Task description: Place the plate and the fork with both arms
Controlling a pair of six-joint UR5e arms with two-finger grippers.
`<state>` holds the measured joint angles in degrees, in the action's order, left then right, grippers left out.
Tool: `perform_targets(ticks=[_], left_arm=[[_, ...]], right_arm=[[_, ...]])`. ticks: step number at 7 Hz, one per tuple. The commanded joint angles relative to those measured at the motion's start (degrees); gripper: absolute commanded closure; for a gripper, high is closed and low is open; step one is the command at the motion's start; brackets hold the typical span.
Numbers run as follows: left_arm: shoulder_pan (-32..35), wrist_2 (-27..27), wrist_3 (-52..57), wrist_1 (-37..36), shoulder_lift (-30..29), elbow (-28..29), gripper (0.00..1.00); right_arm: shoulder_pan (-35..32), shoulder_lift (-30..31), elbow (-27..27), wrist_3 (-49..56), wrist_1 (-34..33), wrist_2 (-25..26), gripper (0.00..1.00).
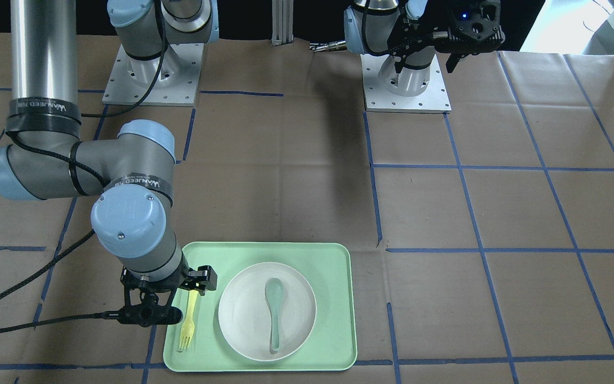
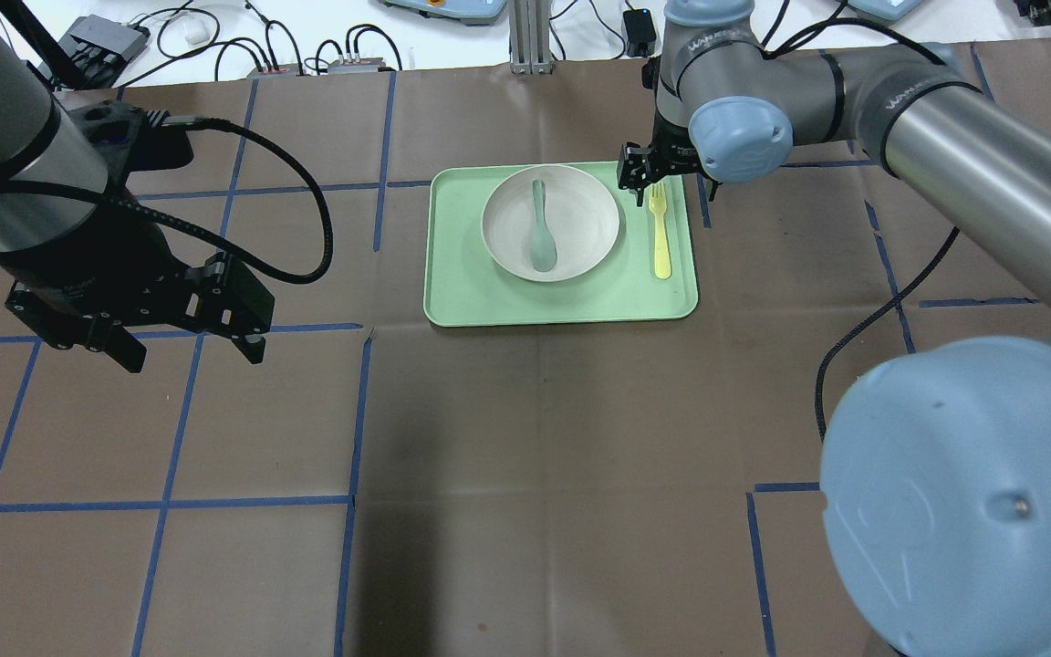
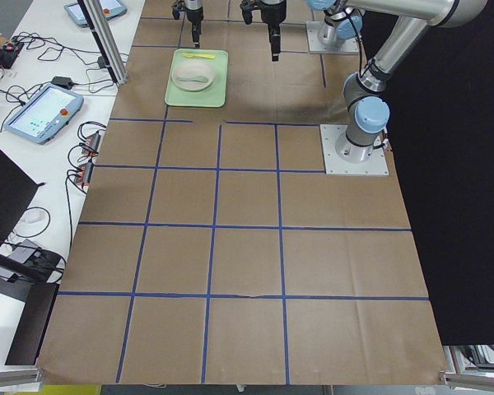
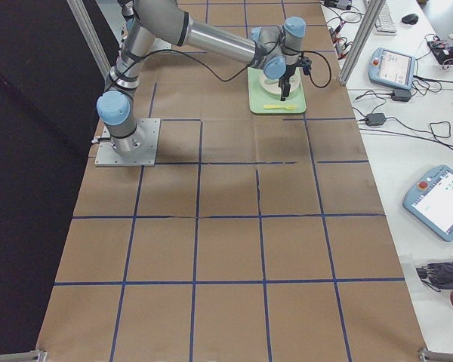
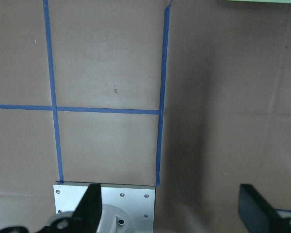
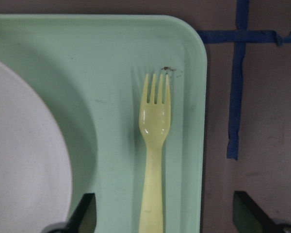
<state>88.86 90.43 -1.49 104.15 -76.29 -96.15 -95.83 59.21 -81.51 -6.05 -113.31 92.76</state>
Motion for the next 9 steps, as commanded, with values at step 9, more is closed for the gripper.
perform_targets(ticks=[9], left_arm=[[0.0, 0.1, 0.0, 0.0, 0.0, -0.1, 0.0]], right_arm=[[4.7, 31.2, -8.0, 4.6, 26.9, -1.4, 0.0]])
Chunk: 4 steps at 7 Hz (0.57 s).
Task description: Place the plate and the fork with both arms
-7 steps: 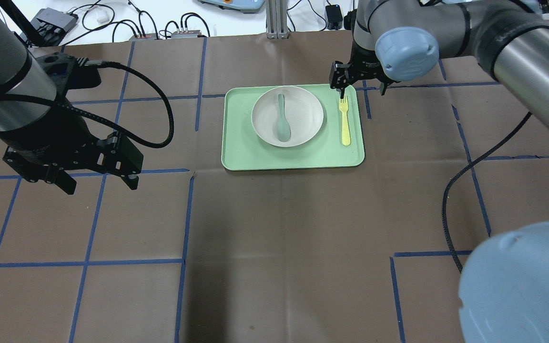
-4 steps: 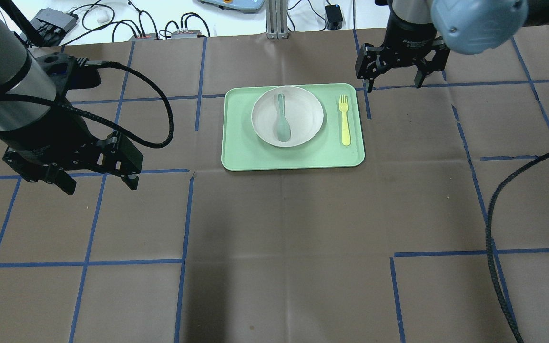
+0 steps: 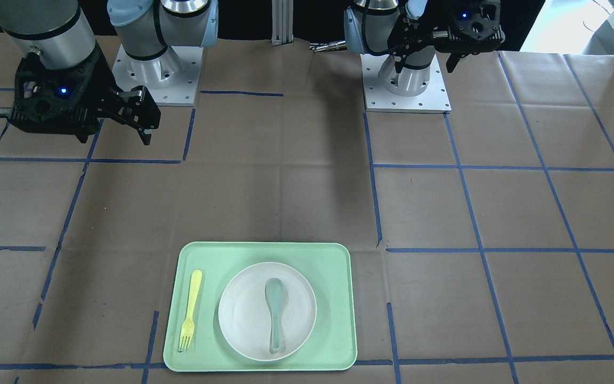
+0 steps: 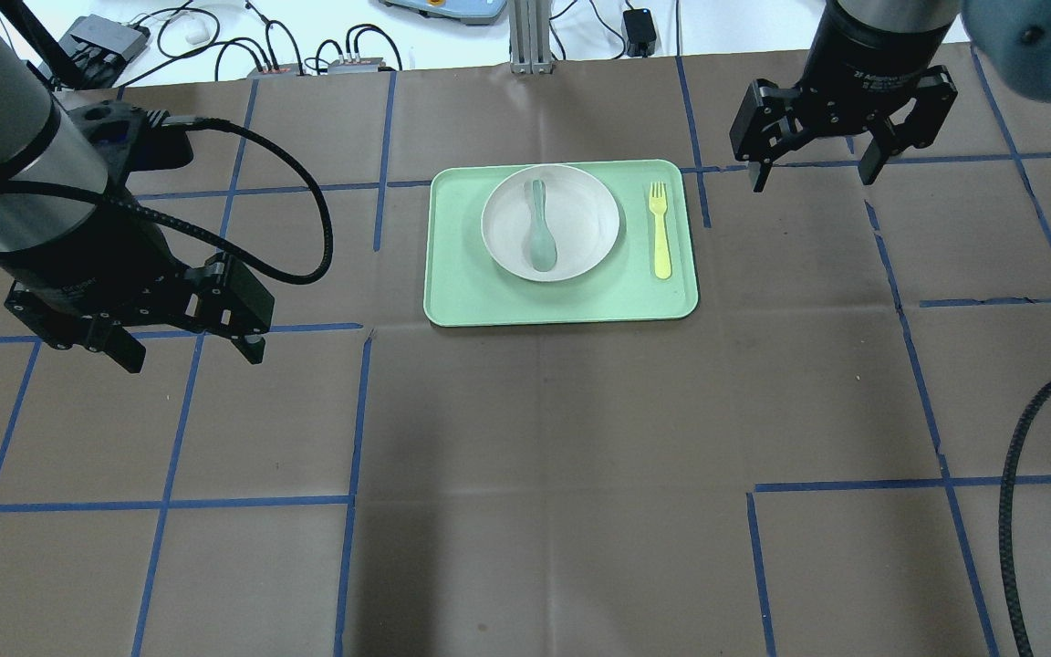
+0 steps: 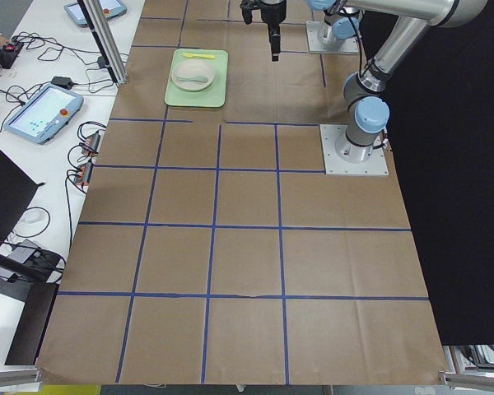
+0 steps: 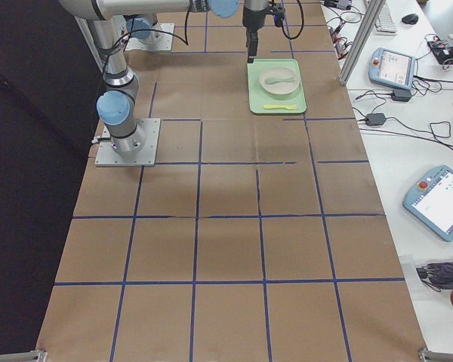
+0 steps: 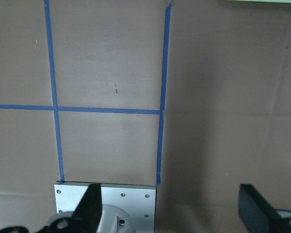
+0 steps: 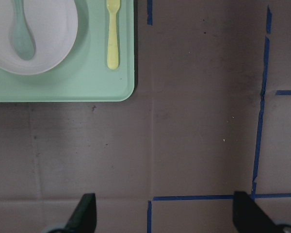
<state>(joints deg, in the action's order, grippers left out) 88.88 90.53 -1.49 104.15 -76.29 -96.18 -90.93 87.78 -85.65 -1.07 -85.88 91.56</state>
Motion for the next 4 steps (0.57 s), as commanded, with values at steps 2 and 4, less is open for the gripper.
perform_targets(ticks=[2, 4], left_arm=[[0.0, 0.1, 0.0, 0.0, 0.0, -0.1, 0.0], [0.1, 0.0, 0.0, 0.0, 0.0, -0.1, 0.0]], right_arm=[[-0.3, 3.5, -4.4, -0.8, -3.7, 0.5, 0.0], [-0.3, 3.4, -4.4, -0.7, -3.7, 0.1, 0.0]])
